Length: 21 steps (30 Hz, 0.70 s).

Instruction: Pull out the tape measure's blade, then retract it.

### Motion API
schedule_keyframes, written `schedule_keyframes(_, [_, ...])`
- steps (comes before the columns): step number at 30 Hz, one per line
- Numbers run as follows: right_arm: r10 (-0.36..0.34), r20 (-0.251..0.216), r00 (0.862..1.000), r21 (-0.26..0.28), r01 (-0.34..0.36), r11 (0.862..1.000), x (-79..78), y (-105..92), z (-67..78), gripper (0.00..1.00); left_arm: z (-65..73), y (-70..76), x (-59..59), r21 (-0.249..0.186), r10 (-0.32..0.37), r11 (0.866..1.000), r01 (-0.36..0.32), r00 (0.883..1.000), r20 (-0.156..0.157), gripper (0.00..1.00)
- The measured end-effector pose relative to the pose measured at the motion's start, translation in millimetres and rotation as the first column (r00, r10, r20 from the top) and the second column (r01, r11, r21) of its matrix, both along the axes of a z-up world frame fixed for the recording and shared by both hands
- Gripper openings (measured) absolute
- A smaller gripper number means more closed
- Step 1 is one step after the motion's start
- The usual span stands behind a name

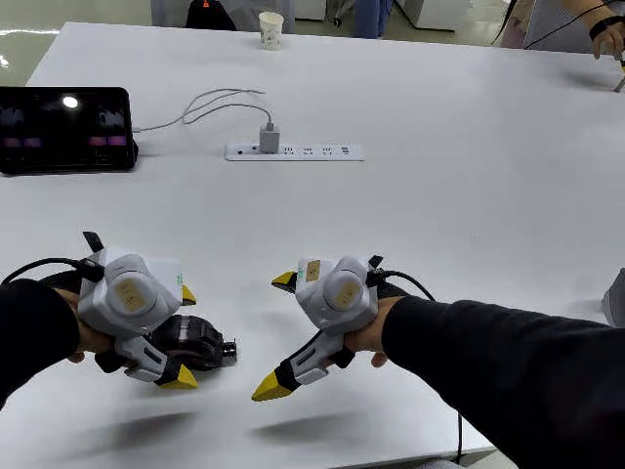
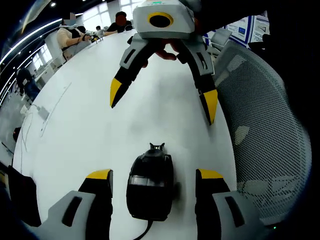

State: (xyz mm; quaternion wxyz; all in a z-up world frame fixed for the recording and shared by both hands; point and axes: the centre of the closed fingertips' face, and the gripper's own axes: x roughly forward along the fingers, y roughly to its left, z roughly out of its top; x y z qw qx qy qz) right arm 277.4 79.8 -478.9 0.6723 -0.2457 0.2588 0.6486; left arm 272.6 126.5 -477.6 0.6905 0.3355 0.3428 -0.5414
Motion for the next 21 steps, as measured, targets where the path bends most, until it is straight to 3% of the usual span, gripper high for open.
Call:
schedule_keyframes(3, [-0.001, -0.015, 1.0, -0.001, 0.001, 1.0, 0.5, 4.0, -4.7, 0.99, -0.8, -1.9, 2.4, -0.008, 0.01, 1.0, -0.01, 1.0, -0.022, 0.61])
schedule_keyframes(12, [0.031, -0.02, 0.999, -0.025, -0.031, 0.999, -2.6, 7.8, -15.5, 0.99, -7.8, 0.3, 5.2, 0.044, -0.019, 0.999, 0.02, 1.0, -0.012, 0.51])
schedule_keyframes(15, [0.049, -0.018, 0.999, -0.031, -0.049, 0.998, -4.4, 9.5, -17.9, 0.99, -9.5, 1.8, 6.9, 0.061, -0.024, 0.998, 0.025, 1.0, -0.011, 0.43])
schedule_keyframes(17, [0.056, -0.014, 0.998, -0.035, -0.057, 0.998, -4.2, 10.1, -18.6, 0.99, -9.7, 2.4, 6.8, 0.062, -0.006, 0.998, 0.007, 1.0, -0.026, 0.33])
schedule_keyframes(21, [0.054, -0.018, 0.998, -0.03, -0.055, 0.998, -2.6, 12.8, -16.7, 0.99, -10.3, 3.9, 6.7, 0.069, -0.002, 0.998, 0.002, 1.0, -0.012, 0.32])
